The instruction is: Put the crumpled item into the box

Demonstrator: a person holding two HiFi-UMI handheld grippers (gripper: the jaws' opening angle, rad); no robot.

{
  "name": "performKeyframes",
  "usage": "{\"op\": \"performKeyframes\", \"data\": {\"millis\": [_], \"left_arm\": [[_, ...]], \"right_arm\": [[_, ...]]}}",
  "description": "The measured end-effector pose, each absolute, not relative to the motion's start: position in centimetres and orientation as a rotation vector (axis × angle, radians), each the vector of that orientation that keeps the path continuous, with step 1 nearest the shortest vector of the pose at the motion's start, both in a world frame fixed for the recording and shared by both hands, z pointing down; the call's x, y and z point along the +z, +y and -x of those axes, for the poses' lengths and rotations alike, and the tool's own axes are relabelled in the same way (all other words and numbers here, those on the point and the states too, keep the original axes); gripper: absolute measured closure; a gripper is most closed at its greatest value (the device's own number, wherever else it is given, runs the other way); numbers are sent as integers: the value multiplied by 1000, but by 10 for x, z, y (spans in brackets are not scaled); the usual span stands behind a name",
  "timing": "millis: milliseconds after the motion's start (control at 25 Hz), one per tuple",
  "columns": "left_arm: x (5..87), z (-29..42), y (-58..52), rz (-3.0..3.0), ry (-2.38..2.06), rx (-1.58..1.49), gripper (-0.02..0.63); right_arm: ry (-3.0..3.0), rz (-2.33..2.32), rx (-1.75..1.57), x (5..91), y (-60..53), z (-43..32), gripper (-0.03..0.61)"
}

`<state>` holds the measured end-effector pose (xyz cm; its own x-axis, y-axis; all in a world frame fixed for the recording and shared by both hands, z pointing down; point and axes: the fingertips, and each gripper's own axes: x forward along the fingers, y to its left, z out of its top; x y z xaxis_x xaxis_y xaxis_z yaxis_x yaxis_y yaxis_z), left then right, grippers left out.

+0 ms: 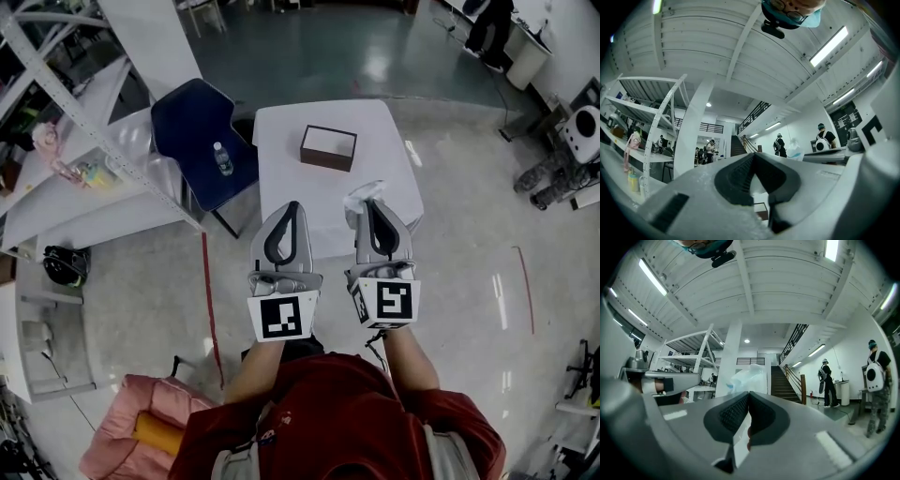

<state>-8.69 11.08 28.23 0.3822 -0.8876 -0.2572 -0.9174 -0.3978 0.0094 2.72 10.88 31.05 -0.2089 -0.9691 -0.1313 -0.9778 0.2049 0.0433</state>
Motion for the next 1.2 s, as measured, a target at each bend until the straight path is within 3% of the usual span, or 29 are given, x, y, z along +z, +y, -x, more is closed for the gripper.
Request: {"op": "performKeyframes", "data": {"millis": [720,1200], "left_arm": [[296,119,31,2579,1565,333,611],[296,73,-44,2584,1546,307,611]], "right_arm": [[2368,2004,183,325,33,7,572],[2355,1976,153,327,-44,-34,572]]}}
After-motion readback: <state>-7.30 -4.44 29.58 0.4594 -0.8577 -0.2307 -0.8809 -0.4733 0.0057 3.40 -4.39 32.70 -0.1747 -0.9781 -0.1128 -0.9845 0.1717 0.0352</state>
